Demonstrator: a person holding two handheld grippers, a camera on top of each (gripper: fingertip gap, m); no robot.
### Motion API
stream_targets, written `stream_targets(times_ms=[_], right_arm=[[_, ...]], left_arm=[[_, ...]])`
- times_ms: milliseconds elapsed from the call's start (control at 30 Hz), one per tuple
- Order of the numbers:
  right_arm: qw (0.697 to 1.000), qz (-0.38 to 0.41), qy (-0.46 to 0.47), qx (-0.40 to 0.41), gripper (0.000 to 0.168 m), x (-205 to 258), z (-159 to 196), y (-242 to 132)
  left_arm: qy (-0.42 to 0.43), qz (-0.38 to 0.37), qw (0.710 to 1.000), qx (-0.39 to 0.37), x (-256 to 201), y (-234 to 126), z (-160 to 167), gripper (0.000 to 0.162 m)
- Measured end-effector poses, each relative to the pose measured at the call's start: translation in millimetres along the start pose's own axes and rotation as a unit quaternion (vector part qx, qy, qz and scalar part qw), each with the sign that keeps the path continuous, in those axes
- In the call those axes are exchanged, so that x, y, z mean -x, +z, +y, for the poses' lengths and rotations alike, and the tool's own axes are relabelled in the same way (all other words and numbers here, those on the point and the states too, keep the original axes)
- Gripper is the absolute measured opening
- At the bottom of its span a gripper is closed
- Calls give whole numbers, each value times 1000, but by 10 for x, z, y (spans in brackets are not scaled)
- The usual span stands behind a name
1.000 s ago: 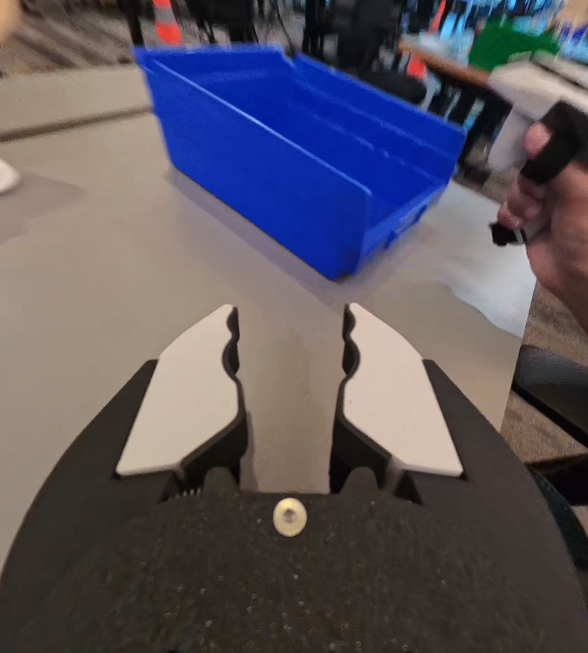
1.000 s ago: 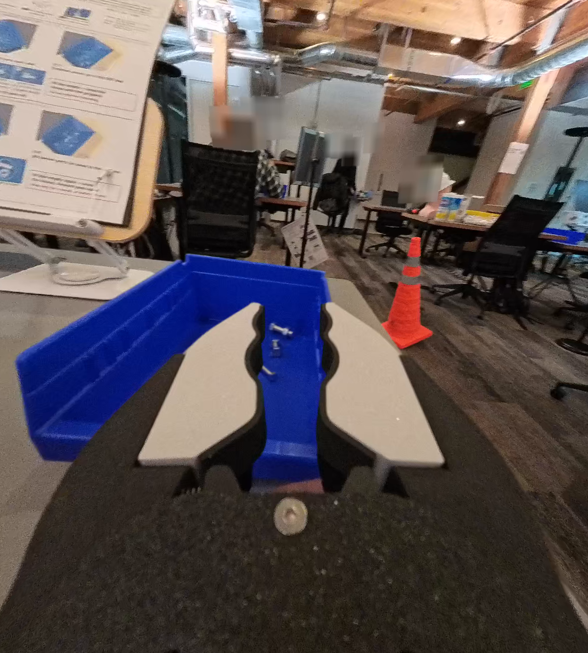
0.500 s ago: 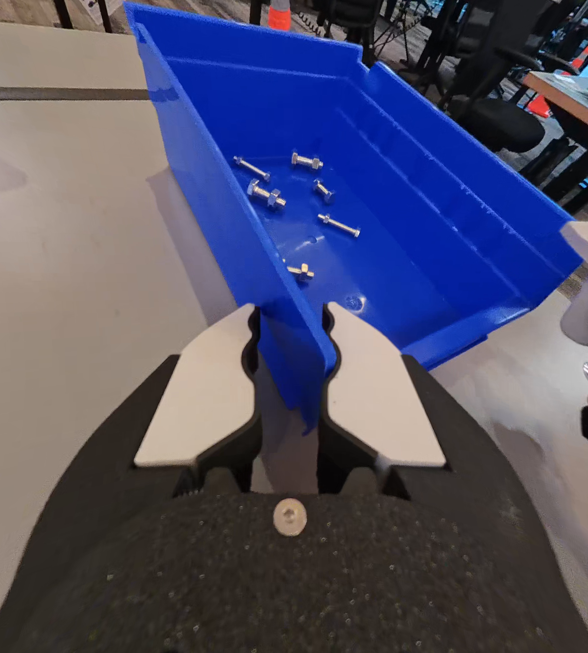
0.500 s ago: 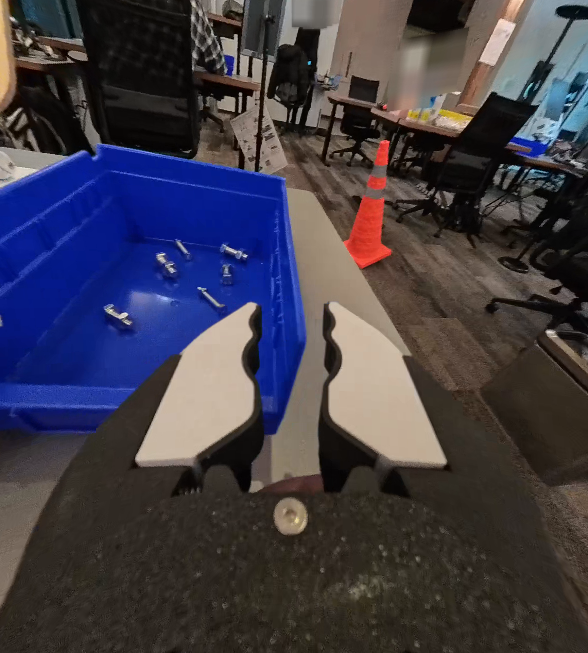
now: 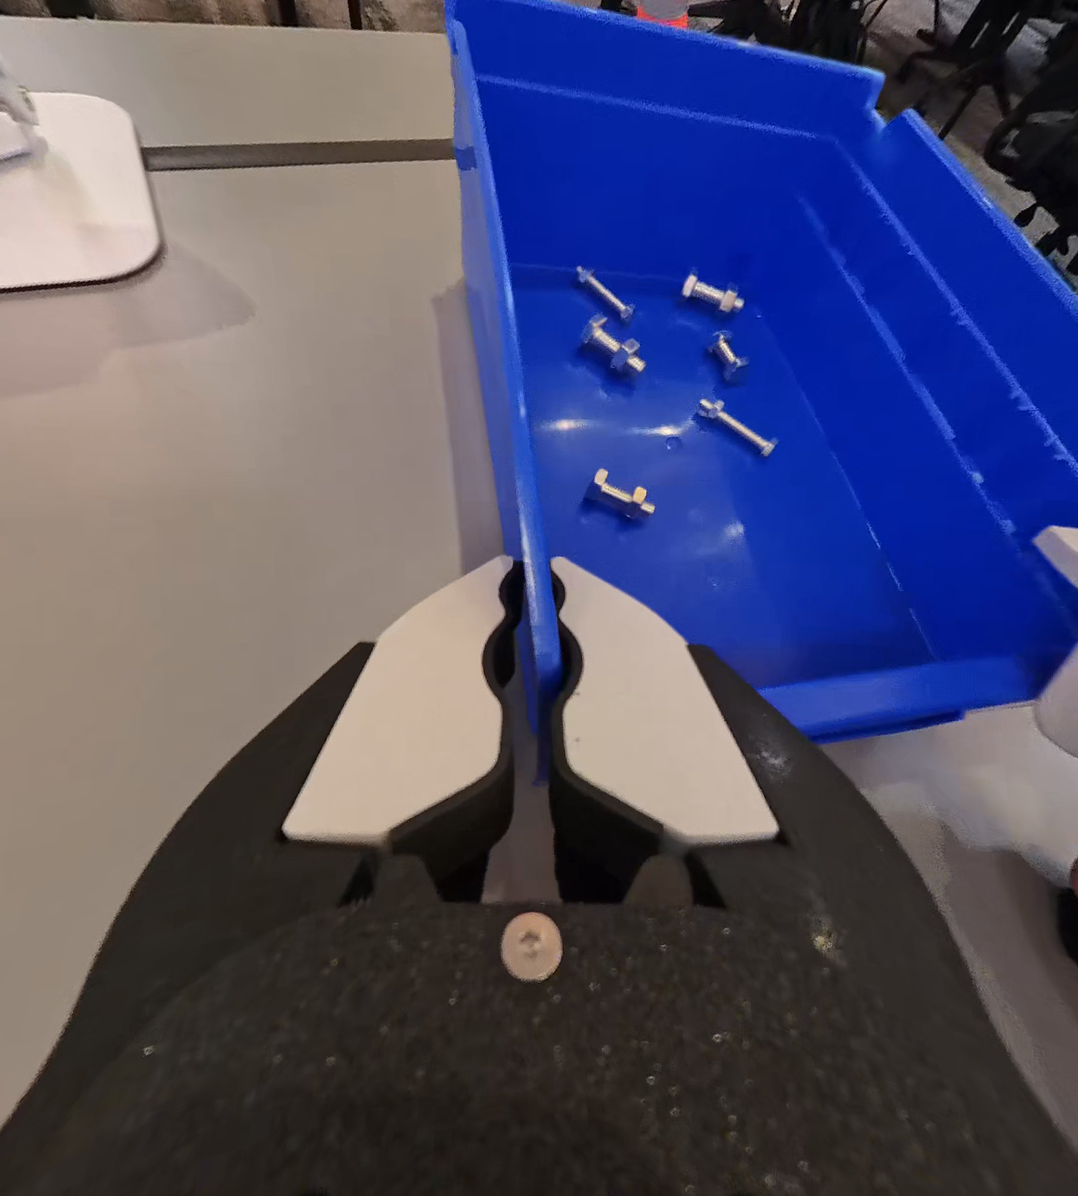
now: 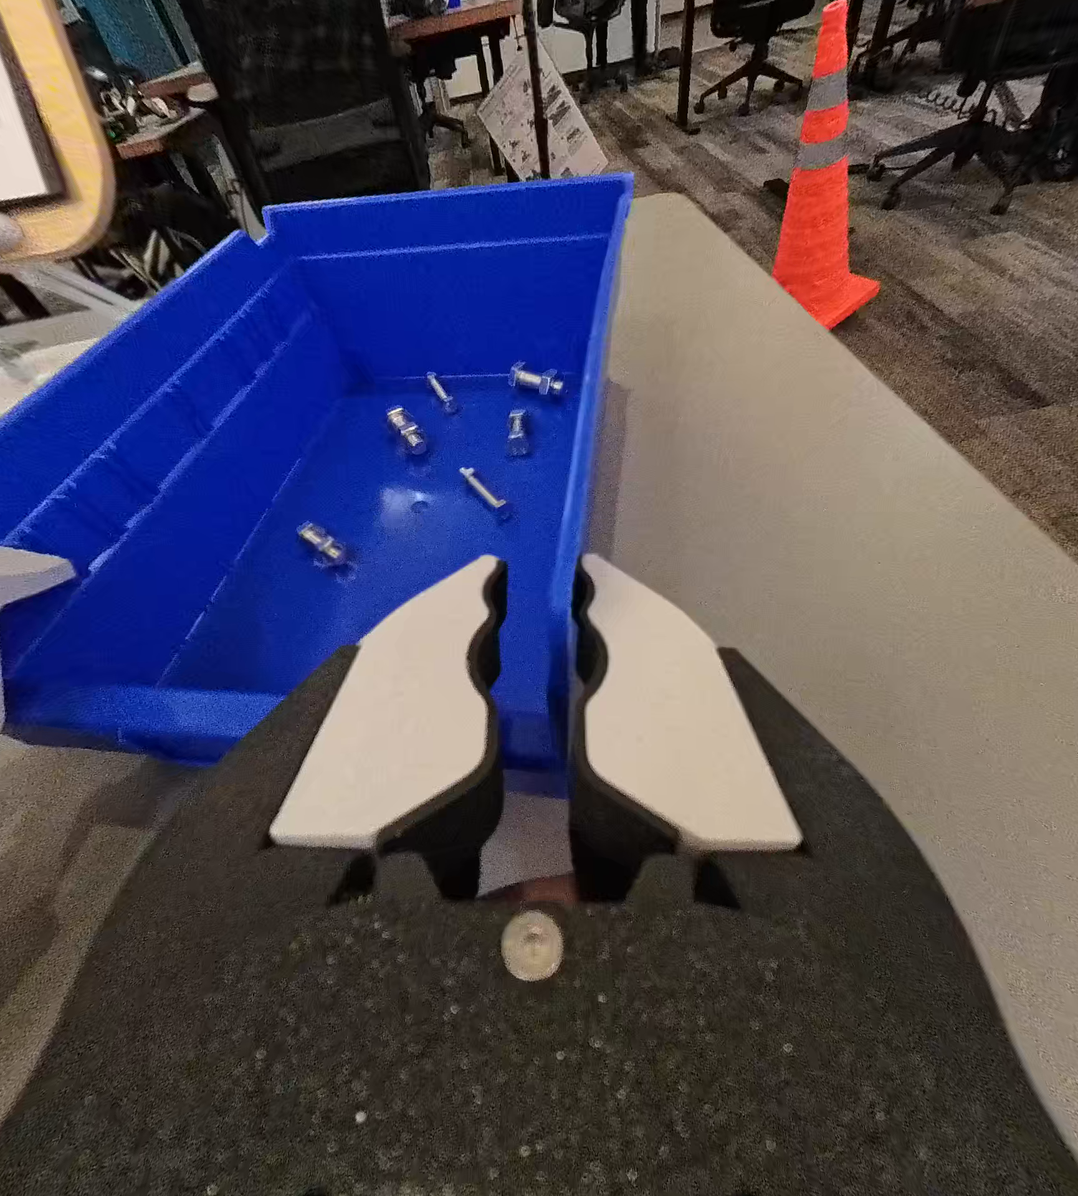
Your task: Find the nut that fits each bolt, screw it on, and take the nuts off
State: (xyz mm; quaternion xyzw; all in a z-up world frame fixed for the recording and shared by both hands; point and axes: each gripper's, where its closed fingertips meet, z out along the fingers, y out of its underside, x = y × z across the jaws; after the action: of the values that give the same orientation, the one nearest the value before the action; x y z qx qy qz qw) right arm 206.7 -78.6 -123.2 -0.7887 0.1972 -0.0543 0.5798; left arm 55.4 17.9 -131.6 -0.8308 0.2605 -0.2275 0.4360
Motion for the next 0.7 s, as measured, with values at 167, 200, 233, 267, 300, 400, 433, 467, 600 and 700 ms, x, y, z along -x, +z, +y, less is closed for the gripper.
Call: stream_targets(times_ms=[167,200,233,267,300,400,433,467,600,700], right_arm=[[999,-48,-5,-2,8,572,92,-214],[998,-60,-10,-7,8,733,107,-247],[997,-71,-15,-10,8,915,134,-282],[996,-83,-20,-12,8,1103,160,-320],[995,-96,-25,-14,8,1288,184,-355],[989,-141,-30,-14,9,1828,259,-428],[987,-154,-33,-10,8,1995,295,-432],[985,-167,-36,-3,8,2155,340,-428],[977,-205,-59,17,6,2687,512,-410],[973,-224,-55,25,7,2909,574,-435]], left_arm=[[32,-17,999,-10,492,-485,189,4],[37,-26,999,-11,632,-609,232,4],[36,-36,999,-14,780,-740,267,4],[33,-47,998,-17,932,-878,296,4],[32,-58,998,-20,1083,-1018,324,4],[21,-89,995,-31,1511,-1412,419,4],[15,-101,994,-33,1644,-1531,468,4],[13,-114,993,-34,1766,-1645,522,4],[-4,-152,988,-32,2180,-1966,762,5],[-31,-152,987,-38,2348,-2097,818,7]])
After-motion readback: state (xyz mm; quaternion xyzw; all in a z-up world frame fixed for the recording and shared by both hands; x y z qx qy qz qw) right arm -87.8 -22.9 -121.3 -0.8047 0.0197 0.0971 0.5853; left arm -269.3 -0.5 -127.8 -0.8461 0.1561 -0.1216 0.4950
